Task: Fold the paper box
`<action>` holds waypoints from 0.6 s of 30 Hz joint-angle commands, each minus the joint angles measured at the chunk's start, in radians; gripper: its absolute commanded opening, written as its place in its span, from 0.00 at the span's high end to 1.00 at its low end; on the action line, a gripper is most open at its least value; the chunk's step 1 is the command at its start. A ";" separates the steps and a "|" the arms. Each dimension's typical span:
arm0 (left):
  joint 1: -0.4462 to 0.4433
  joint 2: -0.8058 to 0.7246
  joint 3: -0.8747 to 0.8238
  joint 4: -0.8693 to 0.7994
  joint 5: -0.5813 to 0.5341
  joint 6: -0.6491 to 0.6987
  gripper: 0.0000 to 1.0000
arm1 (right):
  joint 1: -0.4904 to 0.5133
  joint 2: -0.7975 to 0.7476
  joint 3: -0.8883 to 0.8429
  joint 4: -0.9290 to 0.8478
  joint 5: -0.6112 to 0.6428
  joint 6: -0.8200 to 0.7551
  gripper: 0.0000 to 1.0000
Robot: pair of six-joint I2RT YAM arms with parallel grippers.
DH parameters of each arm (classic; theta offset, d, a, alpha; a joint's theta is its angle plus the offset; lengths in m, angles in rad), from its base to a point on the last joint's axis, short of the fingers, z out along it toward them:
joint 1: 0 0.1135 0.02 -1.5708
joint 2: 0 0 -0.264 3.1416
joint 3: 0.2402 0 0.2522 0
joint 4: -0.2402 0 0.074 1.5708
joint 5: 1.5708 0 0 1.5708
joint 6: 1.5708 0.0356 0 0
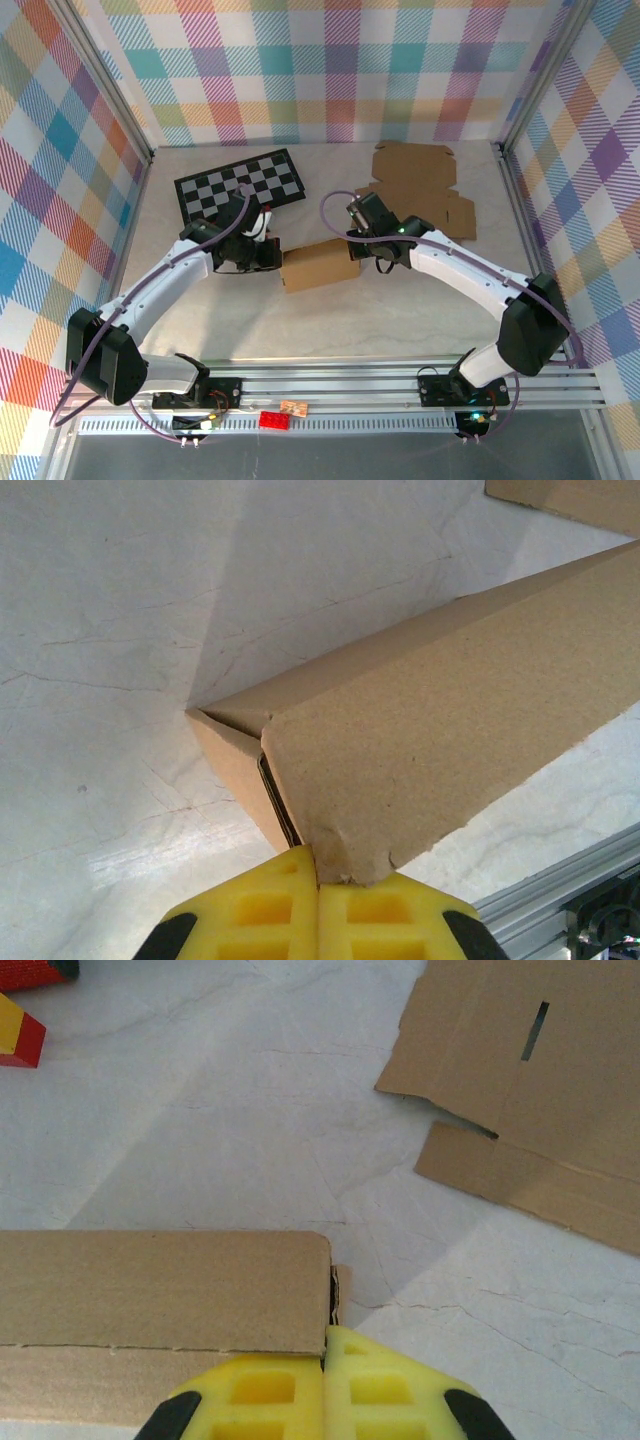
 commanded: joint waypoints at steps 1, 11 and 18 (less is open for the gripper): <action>-0.014 0.000 -0.046 -0.064 -0.011 0.019 1.00 | 0.010 -0.003 -0.038 -0.059 -0.014 -0.011 1.00; -0.022 -0.012 -0.045 -0.066 -0.043 0.017 1.00 | 0.009 -0.078 0.011 -0.198 -0.102 0.198 0.80; -0.026 -0.002 -0.040 -0.060 -0.042 0.016 1.00 | -0.024 -0.176 0.013 -0.214 -0.229 0.493 0.46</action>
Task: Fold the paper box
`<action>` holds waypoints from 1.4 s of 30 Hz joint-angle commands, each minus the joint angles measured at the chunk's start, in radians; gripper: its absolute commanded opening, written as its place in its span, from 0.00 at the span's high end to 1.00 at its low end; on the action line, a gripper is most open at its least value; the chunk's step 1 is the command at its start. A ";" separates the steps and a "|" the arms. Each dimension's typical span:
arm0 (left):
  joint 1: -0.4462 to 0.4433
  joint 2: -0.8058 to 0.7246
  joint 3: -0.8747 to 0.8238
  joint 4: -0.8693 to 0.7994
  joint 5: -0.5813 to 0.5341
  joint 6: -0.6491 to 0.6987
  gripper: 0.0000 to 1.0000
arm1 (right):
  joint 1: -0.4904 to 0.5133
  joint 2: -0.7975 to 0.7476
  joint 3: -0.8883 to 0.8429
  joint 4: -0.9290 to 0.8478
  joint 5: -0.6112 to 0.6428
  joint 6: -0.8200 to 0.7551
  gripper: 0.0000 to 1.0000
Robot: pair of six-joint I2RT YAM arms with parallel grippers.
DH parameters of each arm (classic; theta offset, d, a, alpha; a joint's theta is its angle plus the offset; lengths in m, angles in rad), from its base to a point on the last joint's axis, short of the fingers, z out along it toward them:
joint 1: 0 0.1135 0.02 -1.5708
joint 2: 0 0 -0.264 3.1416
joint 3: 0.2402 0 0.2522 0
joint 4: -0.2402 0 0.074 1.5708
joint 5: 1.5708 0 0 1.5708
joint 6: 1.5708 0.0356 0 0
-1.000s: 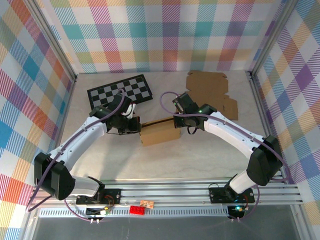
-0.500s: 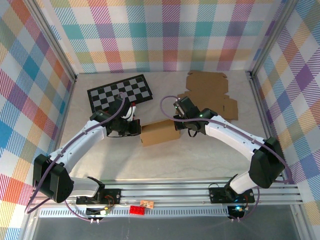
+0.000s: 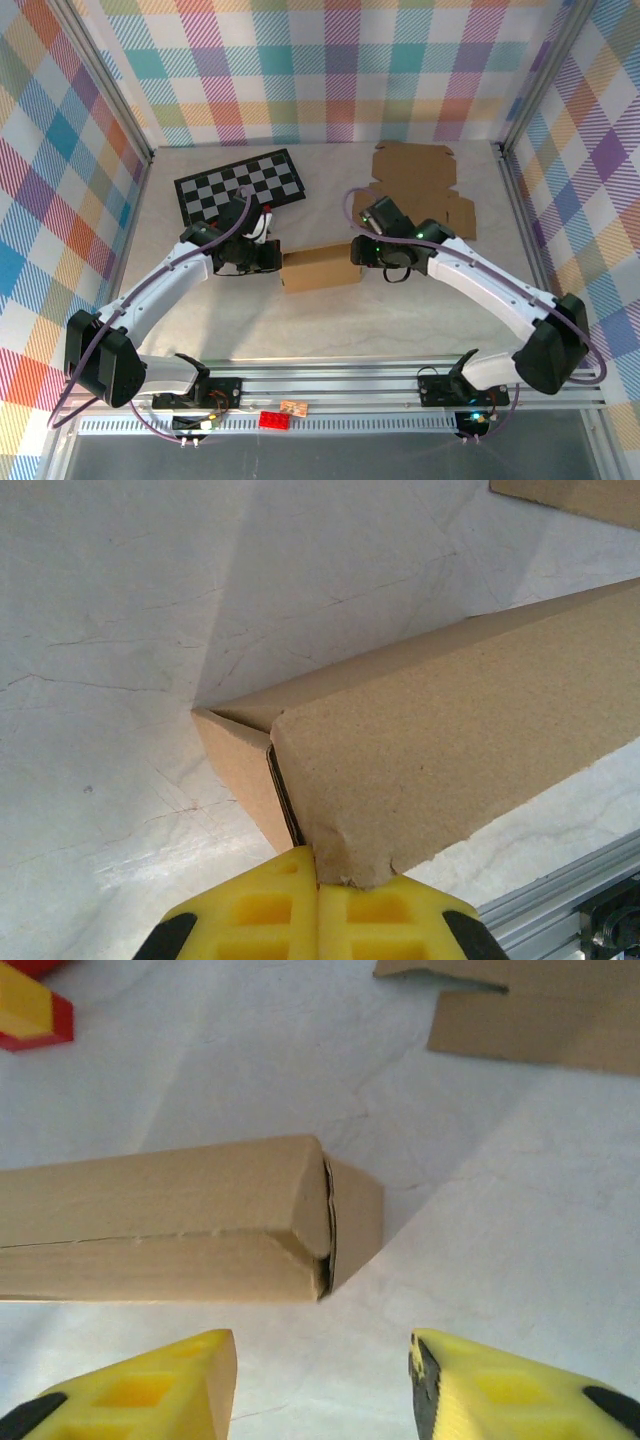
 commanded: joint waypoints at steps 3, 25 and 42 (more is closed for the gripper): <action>-0.017 0.012 -0.024 -0.064 -0.021 0.011 1.00 | -0.049 -0.063 -0.025 0.063 -0.191 0.365 0.41; -0.031 0.022 -0.009 -0.059 -0.021 0.004 1.00 | -0.092 -0.023 -0.294 0.545 -0.199 1.101 0.27; 0.008 -0.152 0.036 -0.052 0.045 -0.329 0.49 | -0.095 -0.015 -0.349 0.507 -0.195 1.082 0.53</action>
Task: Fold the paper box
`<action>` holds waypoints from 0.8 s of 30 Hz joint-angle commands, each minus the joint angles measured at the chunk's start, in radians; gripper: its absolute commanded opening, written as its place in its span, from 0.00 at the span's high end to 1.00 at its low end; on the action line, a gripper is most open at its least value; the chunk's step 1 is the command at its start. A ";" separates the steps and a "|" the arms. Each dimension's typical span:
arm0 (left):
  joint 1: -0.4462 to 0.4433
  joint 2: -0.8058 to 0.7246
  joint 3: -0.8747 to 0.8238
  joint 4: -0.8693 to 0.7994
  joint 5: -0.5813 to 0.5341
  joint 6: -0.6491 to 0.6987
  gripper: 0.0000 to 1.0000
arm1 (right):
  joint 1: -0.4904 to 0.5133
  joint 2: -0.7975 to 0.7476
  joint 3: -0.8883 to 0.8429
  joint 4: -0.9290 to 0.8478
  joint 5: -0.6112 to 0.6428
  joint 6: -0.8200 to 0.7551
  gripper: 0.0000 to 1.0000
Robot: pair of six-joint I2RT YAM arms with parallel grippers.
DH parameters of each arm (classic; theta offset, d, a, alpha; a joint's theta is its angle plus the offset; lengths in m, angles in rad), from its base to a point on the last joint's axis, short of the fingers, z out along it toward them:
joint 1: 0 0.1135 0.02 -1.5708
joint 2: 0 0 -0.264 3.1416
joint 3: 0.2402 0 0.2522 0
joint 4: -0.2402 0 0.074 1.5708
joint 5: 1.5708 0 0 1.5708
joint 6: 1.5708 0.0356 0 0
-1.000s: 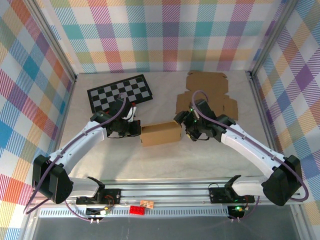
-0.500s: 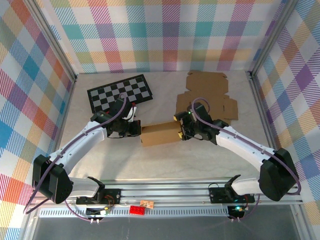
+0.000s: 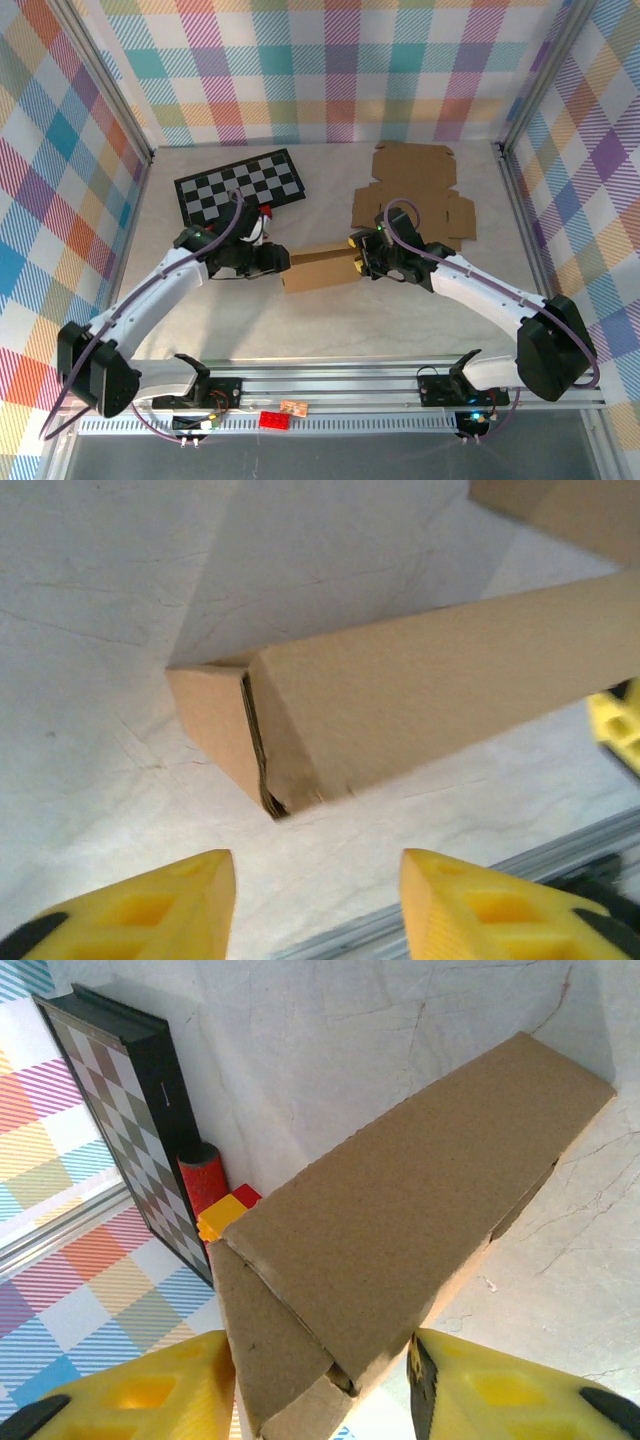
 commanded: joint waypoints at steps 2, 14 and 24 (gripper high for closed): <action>0.053 -0.088 0.023 -0.005 0.018 -0.246 0.45 | -0.007 0.012 -0.028 -0.053 0.006 0.001 0.53; 0.139 -0.033 -0.116 0.237 0.142 -0.541 0.47 | -0.007 0.016 -0.027 -0.062 -0.003 -0.001 0.54; 0.139 -0.032 -0.206 0.272 0.152 -0.531 0.54 | -0.007 0.026 -0.027 -0.063 -0.013 -0.001 0.55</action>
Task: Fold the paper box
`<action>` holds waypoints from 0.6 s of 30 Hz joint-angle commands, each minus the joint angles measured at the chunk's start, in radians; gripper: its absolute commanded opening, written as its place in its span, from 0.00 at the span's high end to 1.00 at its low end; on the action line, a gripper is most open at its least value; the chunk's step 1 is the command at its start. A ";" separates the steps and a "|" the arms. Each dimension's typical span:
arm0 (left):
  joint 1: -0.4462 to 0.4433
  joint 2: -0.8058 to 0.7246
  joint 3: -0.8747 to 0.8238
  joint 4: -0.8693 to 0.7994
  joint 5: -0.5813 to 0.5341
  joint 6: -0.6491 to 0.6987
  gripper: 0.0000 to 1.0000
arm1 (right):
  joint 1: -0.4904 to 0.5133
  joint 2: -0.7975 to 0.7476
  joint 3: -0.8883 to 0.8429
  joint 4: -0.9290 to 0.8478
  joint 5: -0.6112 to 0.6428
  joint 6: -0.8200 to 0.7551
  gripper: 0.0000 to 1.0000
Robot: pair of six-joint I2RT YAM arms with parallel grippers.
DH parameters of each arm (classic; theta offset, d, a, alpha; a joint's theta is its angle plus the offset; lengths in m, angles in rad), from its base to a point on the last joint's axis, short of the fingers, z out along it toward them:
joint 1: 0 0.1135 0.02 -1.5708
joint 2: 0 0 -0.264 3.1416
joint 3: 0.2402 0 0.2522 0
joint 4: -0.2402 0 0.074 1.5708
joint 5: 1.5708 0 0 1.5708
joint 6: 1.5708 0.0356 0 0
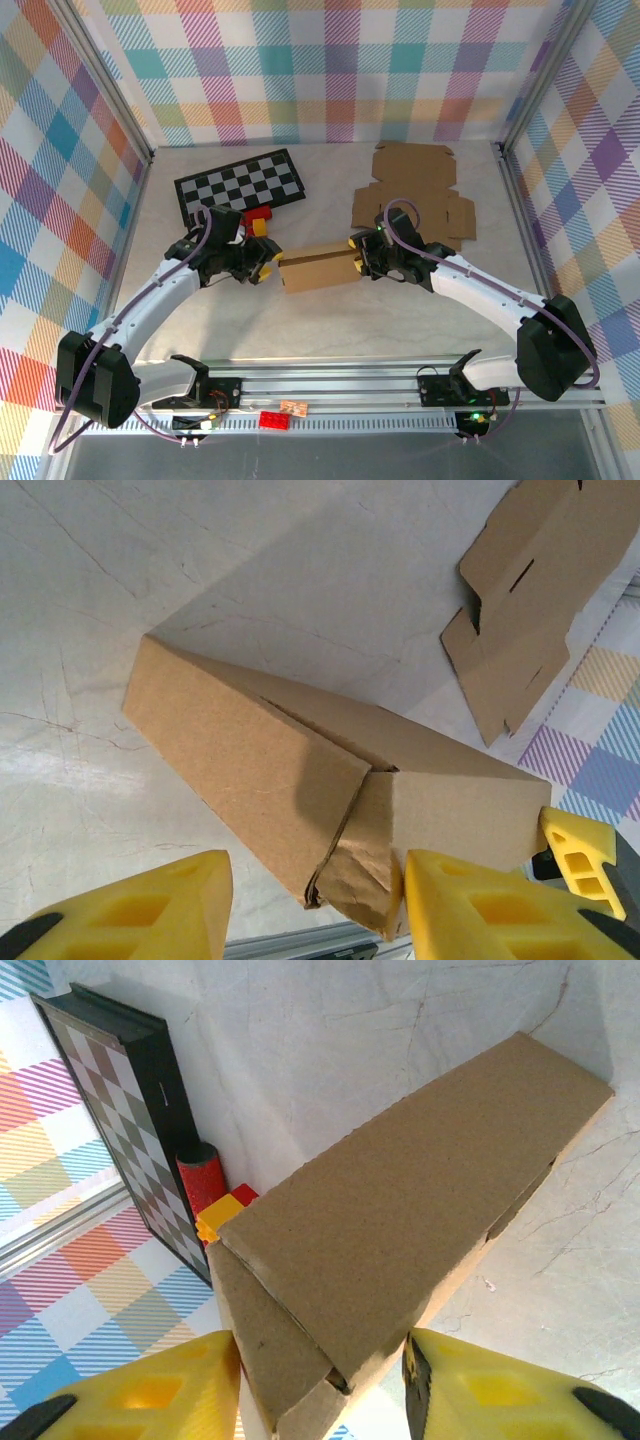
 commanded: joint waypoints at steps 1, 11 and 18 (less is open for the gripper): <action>0.006 -0.005 -0.023 0.020 0.015 -0.002 0.54 | -0.007 0.024 -0.026 -0.065 -0.008 0.001 0.55; 0.006 -0.012 -0.097 0.021 0.025 0.042 0.60 | -0.016 0.037 -0.005 -0.124 -0.040 -0.005 0.54; 0.006 -0.009 -0.132 0.039 0.017 0.051 0.70 | -0.031 0.028 0.034 -0.179 -0.050 -0.060 0.52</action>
